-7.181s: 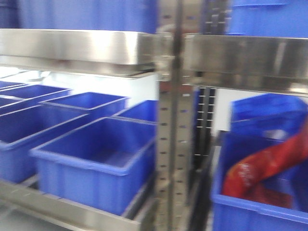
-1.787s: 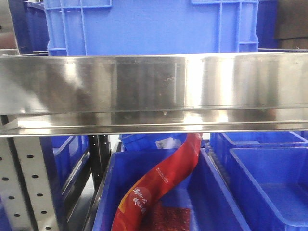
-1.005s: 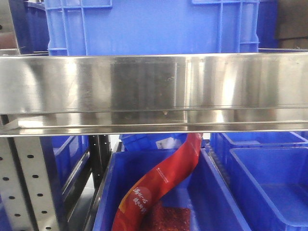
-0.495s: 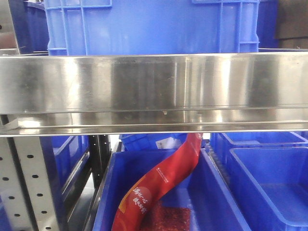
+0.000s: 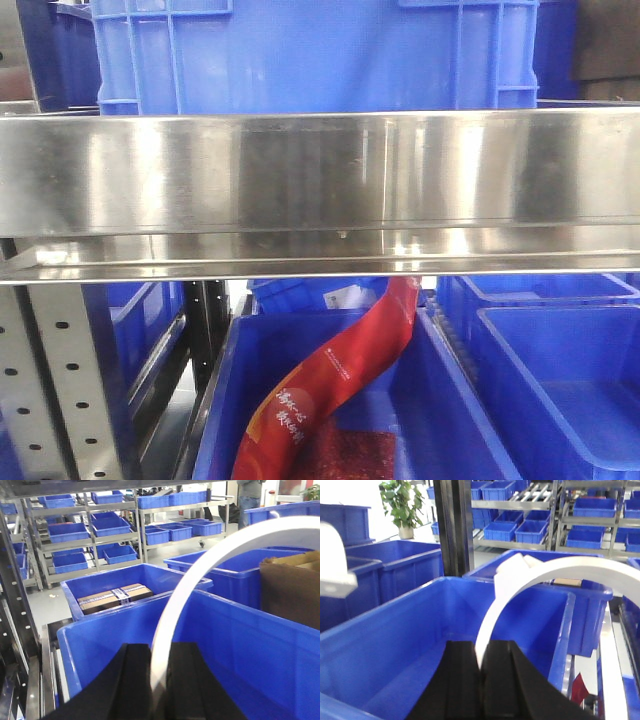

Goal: Grab PVC pipe and place in blue bin

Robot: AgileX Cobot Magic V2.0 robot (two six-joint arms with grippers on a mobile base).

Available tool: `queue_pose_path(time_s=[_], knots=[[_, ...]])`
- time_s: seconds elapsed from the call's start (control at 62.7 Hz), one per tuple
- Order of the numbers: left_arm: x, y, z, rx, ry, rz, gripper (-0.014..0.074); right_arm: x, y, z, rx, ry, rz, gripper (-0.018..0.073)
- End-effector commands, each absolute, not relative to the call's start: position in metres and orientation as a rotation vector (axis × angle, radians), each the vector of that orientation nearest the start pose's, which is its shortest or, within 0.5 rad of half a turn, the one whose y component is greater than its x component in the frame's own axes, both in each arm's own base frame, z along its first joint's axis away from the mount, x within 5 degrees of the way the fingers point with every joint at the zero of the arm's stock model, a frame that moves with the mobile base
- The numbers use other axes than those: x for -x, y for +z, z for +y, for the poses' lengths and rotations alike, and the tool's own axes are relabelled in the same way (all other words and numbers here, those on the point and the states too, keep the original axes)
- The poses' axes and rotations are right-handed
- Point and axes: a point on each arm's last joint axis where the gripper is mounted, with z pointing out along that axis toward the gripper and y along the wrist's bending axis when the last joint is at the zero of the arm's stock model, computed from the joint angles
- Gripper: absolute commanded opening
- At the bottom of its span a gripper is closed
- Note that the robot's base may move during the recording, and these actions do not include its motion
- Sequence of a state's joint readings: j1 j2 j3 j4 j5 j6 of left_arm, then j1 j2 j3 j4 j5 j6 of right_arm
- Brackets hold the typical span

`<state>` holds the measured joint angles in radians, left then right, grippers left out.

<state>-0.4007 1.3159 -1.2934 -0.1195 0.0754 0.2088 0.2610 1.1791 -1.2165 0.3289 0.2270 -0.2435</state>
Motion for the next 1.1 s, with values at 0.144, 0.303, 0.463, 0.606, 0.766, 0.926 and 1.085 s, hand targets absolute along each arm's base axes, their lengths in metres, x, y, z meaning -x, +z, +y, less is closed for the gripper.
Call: queue_pose_path(time_s=[0.144, 0.303, 0.463, 0.606, 0.766, 0.926, 1.085], knots=[[-0.291, 0.449, -0.125, -0.36, -0.251, 1.434, -0.0111, -0.268, 0.446, 0.076, 0.175, 0.299, 1.586, -0.0154], [-0.301, 0.441, -0.129, -0.355, -0.248, 1.429, -0.0111, -0.274, 0.445, 0.076, 0.163, 0.292, 1.568, -0.0154], [-0.308, 0.435, -0.134, -0.356, -0.25, 1.427, -0.0111, -0.287, 0.433, 0.08, 0.165, 0.288, 1.606, -0.0154], [-0.315, 0.427, -0.137, -0.396, -0.217, 1.437, -0.0111, -0.294, 0.428, 0.081, 0.158, 0.282, 1.606, -0.0154], [-0.317, 0.425, -0.142, -0.429, -0.2, 1.418, -0.0111, -0.297, 0.429, 0.08, 0.144, 0.274, 1.575, -0.0154], [-0.32, 0.424, -0.144, -0.427, -0.198, 1.396, -0.0111, -0.305, 0.421, 0.082, 0.144, 0.27, 1.592, -0.0154], [-0.329, 0.424, -0.148, -0.433, -0.196, 1.405, -0.0111, -0.314, 0.411, 0.084, 0.143, 0.265, 1.617, -0.0154]])
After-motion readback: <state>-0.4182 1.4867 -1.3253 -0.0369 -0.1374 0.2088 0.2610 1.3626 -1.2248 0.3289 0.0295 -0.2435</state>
